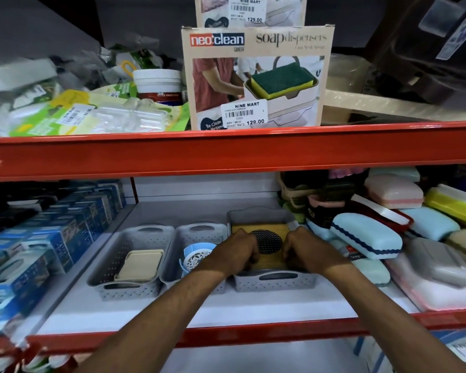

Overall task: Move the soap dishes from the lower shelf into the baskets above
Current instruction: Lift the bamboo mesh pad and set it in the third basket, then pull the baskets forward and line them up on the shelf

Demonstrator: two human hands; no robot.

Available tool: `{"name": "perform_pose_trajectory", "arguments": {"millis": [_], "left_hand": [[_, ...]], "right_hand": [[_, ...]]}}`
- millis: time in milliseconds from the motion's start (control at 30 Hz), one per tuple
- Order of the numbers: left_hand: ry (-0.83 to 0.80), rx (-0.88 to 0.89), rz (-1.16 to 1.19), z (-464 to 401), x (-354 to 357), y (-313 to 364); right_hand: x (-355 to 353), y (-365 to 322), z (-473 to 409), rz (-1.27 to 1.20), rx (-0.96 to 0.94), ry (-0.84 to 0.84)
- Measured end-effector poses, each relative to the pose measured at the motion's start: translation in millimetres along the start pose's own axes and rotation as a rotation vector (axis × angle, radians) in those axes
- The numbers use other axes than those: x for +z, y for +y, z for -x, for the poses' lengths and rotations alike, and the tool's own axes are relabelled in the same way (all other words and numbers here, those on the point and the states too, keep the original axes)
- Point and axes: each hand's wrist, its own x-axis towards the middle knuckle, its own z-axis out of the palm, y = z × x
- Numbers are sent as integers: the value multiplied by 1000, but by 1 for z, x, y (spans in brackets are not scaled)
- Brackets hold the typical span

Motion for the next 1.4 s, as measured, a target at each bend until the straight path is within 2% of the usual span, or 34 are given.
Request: {"name": "perform_pose_trajectory", "arguments": {"millis": [100,267,333,433,600,933,1067,1133,1267,1400], "left_hand": [[43,92,41,10,-13,-14],[194,178,-100,33,-62,-55],[163,151,-141,45,-75,-70],[50,96,-199,59,-72,-88],[-77,17,-166,69,-63,-92],[-112,90,-128,85,-74,-104],[63,17,61,107,-109,-144],[112,-44,59,120,-127,-167],[62,-129,-14,135,-125,-183],[-28,-221,-89,144,-115,-188]], "right_hand": [[-3,-10,-2,29,-9,1],[-4,-54,-8,-66,-118,73],[-5,-80,-8,-76,-179,55],[-3,-113,-12,-102,-264,-75],[21,-127,-28,43,-275,-227],[31,-133,-34,53,-252,-196],[26,-149,-30,-38,-246,-97],[23,-166,-27,-119,-267,-51],[23,-209,-30,-142,-332,-69],[42,-236,-44,-14,-389,-123]]}}
